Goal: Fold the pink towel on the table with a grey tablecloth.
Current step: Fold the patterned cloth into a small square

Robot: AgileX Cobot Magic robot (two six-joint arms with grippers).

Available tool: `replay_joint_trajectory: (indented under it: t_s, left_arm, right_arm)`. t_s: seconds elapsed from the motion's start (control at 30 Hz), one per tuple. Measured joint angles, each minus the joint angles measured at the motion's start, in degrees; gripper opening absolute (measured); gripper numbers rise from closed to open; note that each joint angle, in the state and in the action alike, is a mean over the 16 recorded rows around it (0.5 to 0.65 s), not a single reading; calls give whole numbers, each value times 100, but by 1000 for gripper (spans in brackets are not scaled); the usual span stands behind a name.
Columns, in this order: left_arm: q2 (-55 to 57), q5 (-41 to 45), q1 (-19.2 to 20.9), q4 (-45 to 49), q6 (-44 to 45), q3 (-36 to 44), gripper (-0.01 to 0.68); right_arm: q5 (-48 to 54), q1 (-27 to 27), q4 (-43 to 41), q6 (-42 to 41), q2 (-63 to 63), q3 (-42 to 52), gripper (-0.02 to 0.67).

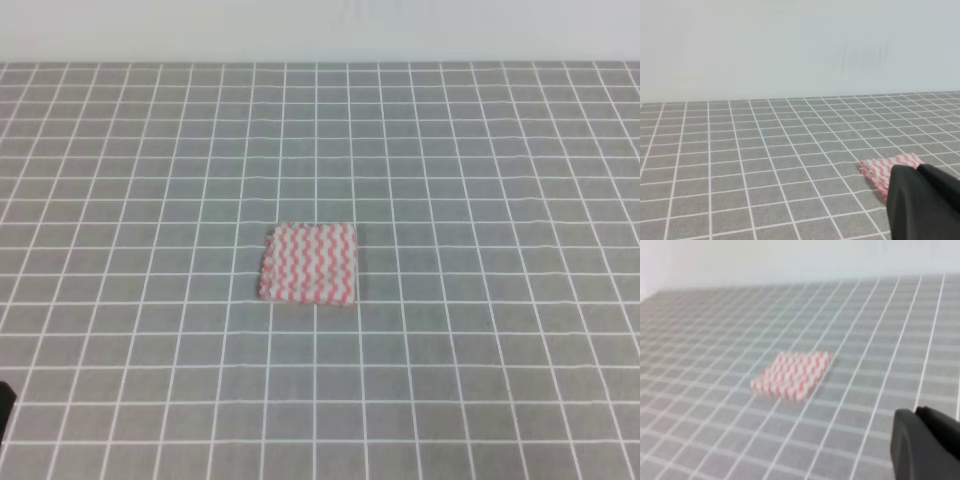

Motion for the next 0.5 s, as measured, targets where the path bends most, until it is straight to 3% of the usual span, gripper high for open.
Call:
replay_joint_trajectory:
  t_s: [0.23, 0.5]
  left_arm:
    - [0, -2, 0, -4, 0, 0, -4]
    - [0, -8, 0, -4, 0, 0, -4]
  right_arm:
    - [-139, -58, -185, 4, -83, 168, -15]
    - [-424, -700, -465, 5, -607, 479, -15]
